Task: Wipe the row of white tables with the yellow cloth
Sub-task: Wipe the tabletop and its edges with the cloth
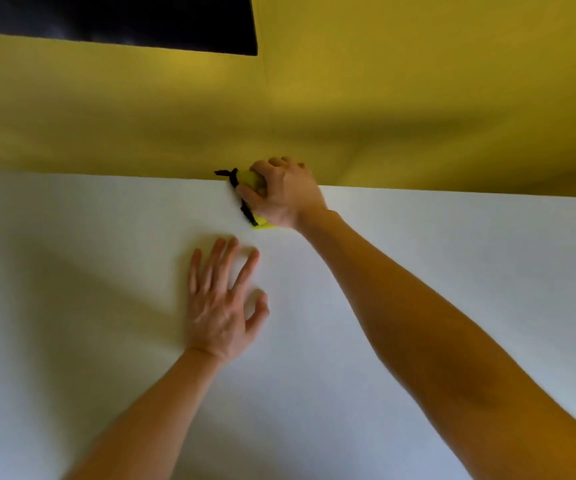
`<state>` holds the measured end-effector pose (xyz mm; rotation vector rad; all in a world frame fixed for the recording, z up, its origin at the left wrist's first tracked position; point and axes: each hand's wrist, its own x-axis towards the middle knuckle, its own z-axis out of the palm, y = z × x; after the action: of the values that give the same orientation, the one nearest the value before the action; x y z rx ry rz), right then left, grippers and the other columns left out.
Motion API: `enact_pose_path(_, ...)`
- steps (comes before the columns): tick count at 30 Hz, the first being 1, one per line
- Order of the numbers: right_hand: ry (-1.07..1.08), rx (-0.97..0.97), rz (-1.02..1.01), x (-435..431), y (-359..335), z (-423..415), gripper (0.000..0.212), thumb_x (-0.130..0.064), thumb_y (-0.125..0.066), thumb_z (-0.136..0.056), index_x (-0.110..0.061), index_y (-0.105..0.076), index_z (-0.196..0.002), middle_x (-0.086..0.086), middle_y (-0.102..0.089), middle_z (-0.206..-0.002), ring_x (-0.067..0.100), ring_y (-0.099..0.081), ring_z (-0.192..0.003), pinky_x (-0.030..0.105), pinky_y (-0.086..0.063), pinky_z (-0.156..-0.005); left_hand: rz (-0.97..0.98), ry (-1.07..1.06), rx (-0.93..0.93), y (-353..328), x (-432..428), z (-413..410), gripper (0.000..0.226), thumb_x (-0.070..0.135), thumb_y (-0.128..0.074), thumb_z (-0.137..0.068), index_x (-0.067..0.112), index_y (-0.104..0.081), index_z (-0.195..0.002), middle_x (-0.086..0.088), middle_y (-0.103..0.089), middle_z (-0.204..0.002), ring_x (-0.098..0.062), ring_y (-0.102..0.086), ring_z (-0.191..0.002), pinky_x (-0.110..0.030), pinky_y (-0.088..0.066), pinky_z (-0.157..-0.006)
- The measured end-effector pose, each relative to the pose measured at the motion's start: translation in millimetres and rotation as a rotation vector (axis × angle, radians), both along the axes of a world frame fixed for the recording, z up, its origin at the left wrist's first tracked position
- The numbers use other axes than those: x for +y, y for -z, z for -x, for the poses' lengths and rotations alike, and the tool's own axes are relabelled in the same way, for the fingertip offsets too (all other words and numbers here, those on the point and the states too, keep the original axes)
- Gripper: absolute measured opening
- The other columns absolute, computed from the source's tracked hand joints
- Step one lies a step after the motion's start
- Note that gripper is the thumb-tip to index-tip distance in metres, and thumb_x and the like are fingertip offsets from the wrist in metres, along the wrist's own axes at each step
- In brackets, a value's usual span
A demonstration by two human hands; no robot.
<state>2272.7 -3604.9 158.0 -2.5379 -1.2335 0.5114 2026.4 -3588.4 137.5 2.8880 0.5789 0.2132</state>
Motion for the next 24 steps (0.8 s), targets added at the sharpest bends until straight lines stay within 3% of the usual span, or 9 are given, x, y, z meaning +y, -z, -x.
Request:
enact_pose_path(3, 0.179, -0.098, -0.097, -103.4, 9.6, -56.5, 0.049, -0.064, -0.054, -0.096, -0.019, -0.074, -0.100, 0.008, -0.071, -0.093, 0.039, -0.066, -0.096, 0.045, -0.049, -0.084, 0.001, -0.011, 0.022, 1.6, 0.1, 0.3, 0.074, 0.039, -0.069, -0.092, 0.018, -0.053, -0.161, -0.018, -0.033, -0.175, -0.038, -0.028, -0.165, -0.070, -0.024, -0.128)
enact_pose_path(6, 0.432, -0.231, -0.037, -207.5, 5.2, -105.0, 0.054, -0.062, -0.055, -0.096, -0.012, -0.075, -0.096, 0.015, -0.073, -0.092, 0.043, -0.065, -0.092, 0.050, -0.053, -0.082, 0.005, -0.006, 0.022, 2.2, 1.9, 0.2, 0.072, 0.040, -0.068, -0.093, 0.017, -0.055, -0.160, -0.019, -0.033, -0.175, -0.038, -0.028, -0.164, -0.070, -0.023, -0.128)
enact_pose_path(9, 0.629, -0.341, 0.075, -195.0, 5.3, -91.3, 0.053, -0.060, -0.053, -0.095, -0.012, -0.074, -0.090, 0.018, -0.073, -0.091, 0.044, -0.066, -0.093, 0.051, -0.050, -0.090, -0.004, -0.007, 0.022, 2.3, 0.6, -0.7, 0.072, 0.039, -0.068, -0.093, 0.016, -0.055, -0.159, -0.020, -0.034, -0.174, -0.040, -0.029, -0.164, -0.070, -0.024, -0.128)
enact_pose_path(12, 0.428, -0.234, 0.026, -82.2, 5.3, -31.6, 0.050, -0.062, -0.051, -0.095, -0.017, -0.073, -0.086, 0.014, -0.074, -0.090, 0.039, -0.068, -0.094, 0.050, -0.047, -0.094, -0.016, -0.002, 0.024, 0.8, 1.0, -0.7, 0.074, 0.039, -0.068, -0.092, 0.015, -0.054, -0.160, -0.020, -0.034, -0.174, -0.041, -0.030, -0.163, -0.070, -0.025, -0.127)
enact_pose_path(15, 0.152, -0.083, 0.052, 20.1, -2.7, 24.7, 0.045, -0.063, -0.051, -0.098, -0.025, -0.074, -0.106, 0.005, -0.074, -0.108, 0.032, -0.065, -0.112, 0.046, -0.043, -0.099, -0.022, -0.016, 0.018, 0.8, 1.7, -0.2, 0.073, 0.041, -0.064, -0.094, 0.016, -0.052, -0.162, -0.020, -0.034, -0.174, -0.040, -0.030, -0.164, -0.070, -0.025, -0.127)
enact_pose_path(17, 0.059, -0.018, 0.033, 34.8, -3.8, 29.1, 0.043, -0.063, -0.051, -0.100, -0.027, -0.072, -0.113, 0.002, -0.072, -0.113, 0.030, -0.062, -0.118, 0.044, -0.042, -0.099, -0.023, -0.016, 0.005, 0.0, -0.6, -1.5, 0.072, 0.042, -0.062, -0.096, 0.016, -0.052, -0.162, -0.019, -0.035, -0.174, -0.040, -0.030, -0.163, -0.070, -0.026, -0.127)
enact_pose_path(20, 0.068, 0.029, -0.052, -22.9, 4.7, -9.4, 0.047, -0.066, -0.052, -0.100, -0.025, -0.073, -0.109, 0.005, -0.072, -0.105, 0.035, -0.065, -0.112, 0.043, -0.047, -0.093, -0.016, -0.011, -0.004, 1.1, 1.1, -1.6, 0.072, 0.039, -0.066, -0.093, 0.016, -0.054, -0.160, -0.020, -0.036, -0.173, -0.040, -0.033, -0.162, -0.070, -0.025, -0.127)
enact_pose_path(24, 0.369, -0.153, -0.085, -180.9, 8.0, -89.3, 0.055, -0.065, -0.056, -0.095, -0.015, -0.078, -0.105, 0.012, -0.074, -0.097, 0.041, -0.066, -0.098, 0.048, -0.052, -0.087, -0.021, -0.010, -0.018, 1.0, -0.8, -1.1, 0.070, 0.039, -0.066, -0.094, 0.015, -0.055, -0.159, -0.020, -0.036, -0.173, -0.041, -0.033, -0.162, -0.070, -0.025, -0.127)
